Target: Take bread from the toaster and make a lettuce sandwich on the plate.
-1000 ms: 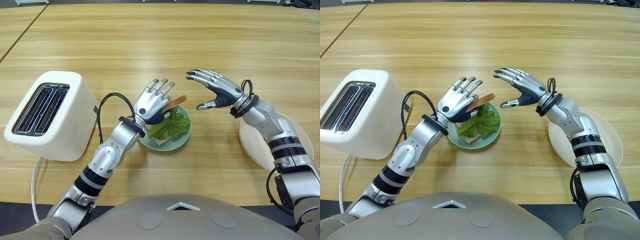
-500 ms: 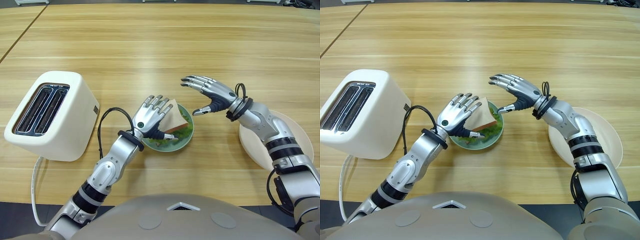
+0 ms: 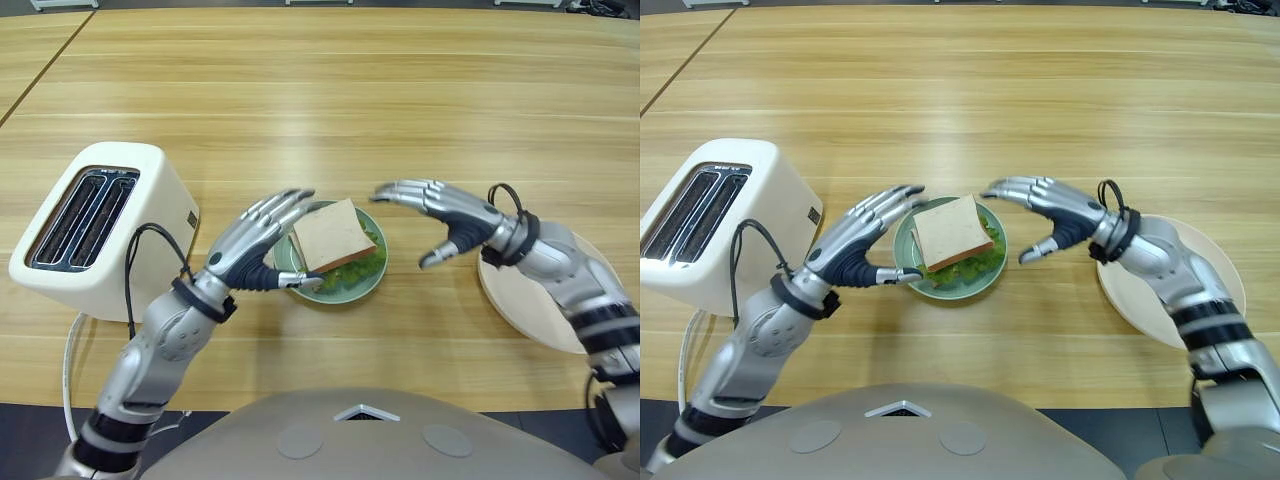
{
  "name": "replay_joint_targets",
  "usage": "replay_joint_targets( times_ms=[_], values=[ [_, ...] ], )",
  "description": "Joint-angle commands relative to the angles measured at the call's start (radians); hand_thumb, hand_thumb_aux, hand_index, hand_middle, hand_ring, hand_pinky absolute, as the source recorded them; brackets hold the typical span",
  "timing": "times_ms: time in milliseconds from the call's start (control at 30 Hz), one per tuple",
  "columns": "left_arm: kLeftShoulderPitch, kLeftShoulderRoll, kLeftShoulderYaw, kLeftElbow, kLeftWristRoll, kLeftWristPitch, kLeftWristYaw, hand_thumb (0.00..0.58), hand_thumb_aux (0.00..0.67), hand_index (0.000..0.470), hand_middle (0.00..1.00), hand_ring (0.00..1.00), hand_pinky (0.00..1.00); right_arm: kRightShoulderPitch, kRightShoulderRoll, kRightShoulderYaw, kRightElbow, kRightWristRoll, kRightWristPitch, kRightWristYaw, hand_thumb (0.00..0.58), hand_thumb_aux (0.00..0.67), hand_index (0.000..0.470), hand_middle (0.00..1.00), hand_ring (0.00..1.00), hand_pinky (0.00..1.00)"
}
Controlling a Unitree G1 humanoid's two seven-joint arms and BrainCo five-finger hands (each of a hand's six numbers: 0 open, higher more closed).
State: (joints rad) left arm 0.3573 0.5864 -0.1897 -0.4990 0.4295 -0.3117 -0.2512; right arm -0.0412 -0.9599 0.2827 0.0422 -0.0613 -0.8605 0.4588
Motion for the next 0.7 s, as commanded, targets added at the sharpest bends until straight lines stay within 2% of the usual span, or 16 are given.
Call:
replay_joint_targets(
  times_ms=[33,167,333,500,700],
  values=[
    [0.067,0.108,-0.044,0.093,-0.147,-0.066,-0.171,0.580,0.670,0.470,1.00,1.00,1.00,0.132,-0.081,0.094,-0.107,0.078,0.115,0.198,0.580,0.670,0.470,1.00,1.00,1.00],
    [0.051,0.109,-0.089,0.143,-0.134,-0.054,-0.237,0.580,0.670,0.470,1.00,1.00,1.00,0.107,0.026,0.141,-0.090,-0.008,0.204,0.247,0.580,0.670,0.470,1.00,1.00,1.00],
    [-0.052,0.043,-0.186,0.274,0.025,-0.016,-0.234,0.580,0.670,0.470,1.00,1.00,1.00,0.033,0.223,0.194,0.054,-0.284,0.284,0.128,0.580,0.670,0.470,1.00,1.00,1.00],
    [-0.183,-0.056,-0.260,0.483,0.258,0.047,-0.082,0.580,0.670,0.470,1.00,1.00,1.00,-0.052,0.352,0.241,0.250,-0.513,0.304,-0.061,0.580,0.670,0.470,1.00,1.00,1.00],
    [-0.408,-0.107,-0.264,0.720,0.346,0.037,0.092,0.580,0.670,0.470,1.00,1.00,1.00,-0.177,0.441,0.278,0.468,-0.619,0.304,-0.234,0.580,0.670,0.470,1.00,1.00,1.00]
  ],
)
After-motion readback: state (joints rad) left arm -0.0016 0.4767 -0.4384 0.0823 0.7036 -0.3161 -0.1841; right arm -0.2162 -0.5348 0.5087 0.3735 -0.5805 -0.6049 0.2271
